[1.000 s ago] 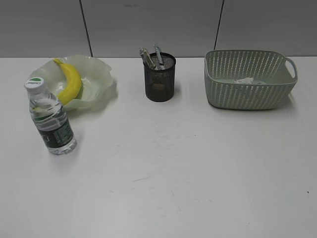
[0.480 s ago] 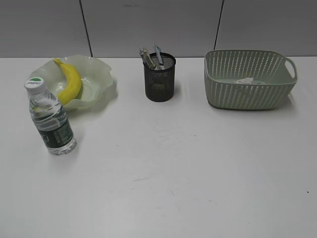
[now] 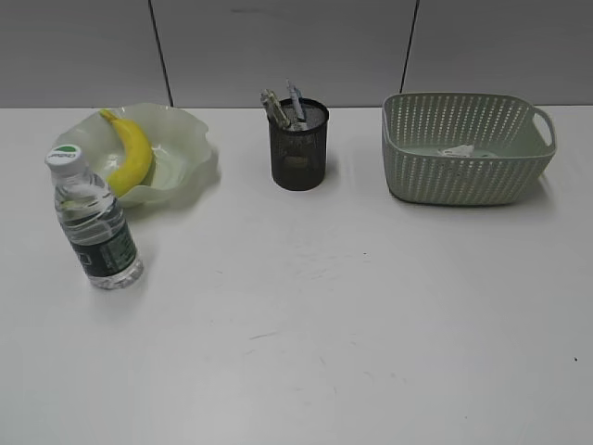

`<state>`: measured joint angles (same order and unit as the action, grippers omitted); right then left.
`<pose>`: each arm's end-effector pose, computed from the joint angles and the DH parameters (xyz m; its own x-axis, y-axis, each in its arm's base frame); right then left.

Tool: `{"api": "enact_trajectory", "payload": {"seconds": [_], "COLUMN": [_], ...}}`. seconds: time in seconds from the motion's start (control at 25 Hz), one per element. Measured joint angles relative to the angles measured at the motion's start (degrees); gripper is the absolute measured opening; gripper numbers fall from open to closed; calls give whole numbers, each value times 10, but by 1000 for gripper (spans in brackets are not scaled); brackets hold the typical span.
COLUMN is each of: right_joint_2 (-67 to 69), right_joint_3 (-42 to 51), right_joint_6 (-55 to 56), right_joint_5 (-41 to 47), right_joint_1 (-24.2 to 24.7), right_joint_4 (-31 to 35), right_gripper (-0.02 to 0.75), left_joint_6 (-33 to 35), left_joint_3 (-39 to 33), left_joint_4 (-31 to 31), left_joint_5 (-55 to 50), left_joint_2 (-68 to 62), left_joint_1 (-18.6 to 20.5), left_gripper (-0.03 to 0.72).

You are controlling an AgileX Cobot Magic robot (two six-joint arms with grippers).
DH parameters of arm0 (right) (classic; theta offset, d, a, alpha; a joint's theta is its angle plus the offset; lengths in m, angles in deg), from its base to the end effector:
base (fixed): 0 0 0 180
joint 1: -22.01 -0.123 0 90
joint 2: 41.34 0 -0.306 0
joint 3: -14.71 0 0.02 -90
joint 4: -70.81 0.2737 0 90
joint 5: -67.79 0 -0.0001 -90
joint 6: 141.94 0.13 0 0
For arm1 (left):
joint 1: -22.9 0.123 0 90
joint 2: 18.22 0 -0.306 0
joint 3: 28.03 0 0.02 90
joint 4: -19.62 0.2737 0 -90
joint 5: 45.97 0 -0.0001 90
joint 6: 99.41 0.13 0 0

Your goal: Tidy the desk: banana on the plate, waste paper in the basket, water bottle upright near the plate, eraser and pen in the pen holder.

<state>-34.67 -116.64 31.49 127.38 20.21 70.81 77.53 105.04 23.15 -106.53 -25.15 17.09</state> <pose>0.0276 0.0009 0.2759 -0.4146 -0.1275 -0.9010 -0.0794 0.9914 -0.1038 0.0243 0.0045 0.2838 -0.4117 0.0187 -0.9111 0.0430 0.9991 0.0011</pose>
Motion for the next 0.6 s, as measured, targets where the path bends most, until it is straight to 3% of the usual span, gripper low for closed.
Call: {"api": "enact_trajectory", "payload": {"seconds": [0.6], "right_joint_2": [0], "right_joint_3": [0], "right_joint_6": [0], "right_joint_5": [-1], "right_joint_1": [4], "right_joint_4": [0], "right_gripper": [561], "left_joint_6": [0], "left_joint_3": [0], "left_joint_4": [0], "left_joint_5": [1], "left_joint_2": [1], "left_joint_1": [13], "left_gripper": [242]}}
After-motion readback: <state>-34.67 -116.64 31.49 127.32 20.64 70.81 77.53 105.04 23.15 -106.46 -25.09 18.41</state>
